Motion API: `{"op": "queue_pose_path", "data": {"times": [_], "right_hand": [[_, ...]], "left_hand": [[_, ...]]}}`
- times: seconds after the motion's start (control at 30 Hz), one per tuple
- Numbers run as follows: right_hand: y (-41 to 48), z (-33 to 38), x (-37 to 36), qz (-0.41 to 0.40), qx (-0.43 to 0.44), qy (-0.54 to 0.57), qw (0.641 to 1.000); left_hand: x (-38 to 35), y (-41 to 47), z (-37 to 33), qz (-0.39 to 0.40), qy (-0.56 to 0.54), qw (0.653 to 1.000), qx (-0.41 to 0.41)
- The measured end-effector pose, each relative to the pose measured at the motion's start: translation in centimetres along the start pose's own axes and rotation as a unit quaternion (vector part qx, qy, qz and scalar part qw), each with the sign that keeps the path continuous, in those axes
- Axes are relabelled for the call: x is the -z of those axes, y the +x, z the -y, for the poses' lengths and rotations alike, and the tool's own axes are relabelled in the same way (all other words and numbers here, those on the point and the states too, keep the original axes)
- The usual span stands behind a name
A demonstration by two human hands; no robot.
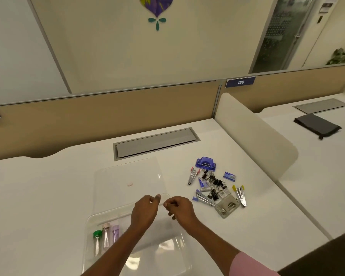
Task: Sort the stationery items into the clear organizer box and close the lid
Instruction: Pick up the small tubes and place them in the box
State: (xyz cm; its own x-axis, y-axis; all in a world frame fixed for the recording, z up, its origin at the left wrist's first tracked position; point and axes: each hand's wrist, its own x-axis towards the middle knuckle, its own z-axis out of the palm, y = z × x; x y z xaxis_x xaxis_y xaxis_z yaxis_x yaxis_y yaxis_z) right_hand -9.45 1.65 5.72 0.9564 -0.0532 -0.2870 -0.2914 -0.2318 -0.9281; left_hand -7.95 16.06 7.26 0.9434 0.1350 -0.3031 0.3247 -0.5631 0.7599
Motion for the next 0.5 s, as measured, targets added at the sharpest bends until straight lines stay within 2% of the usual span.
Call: {"op": "queue_pose_path", "data": {"times": [0.17, 0.5], "right_hand": [[0.6, -1.0, 3.8, -0.029, -0.005, 0.01, 1.0], [3.7, -2.8, 10.4, -0.13, -0.021, -0.01, 0.991]], "left_hand": [[-3.3, 0.8, -3.0, 0.031, -0.011, 0.999, -0.017], [-9.2, 4.6, -7.0, 0.058, 0.067, 0.994, -0.064]]}}
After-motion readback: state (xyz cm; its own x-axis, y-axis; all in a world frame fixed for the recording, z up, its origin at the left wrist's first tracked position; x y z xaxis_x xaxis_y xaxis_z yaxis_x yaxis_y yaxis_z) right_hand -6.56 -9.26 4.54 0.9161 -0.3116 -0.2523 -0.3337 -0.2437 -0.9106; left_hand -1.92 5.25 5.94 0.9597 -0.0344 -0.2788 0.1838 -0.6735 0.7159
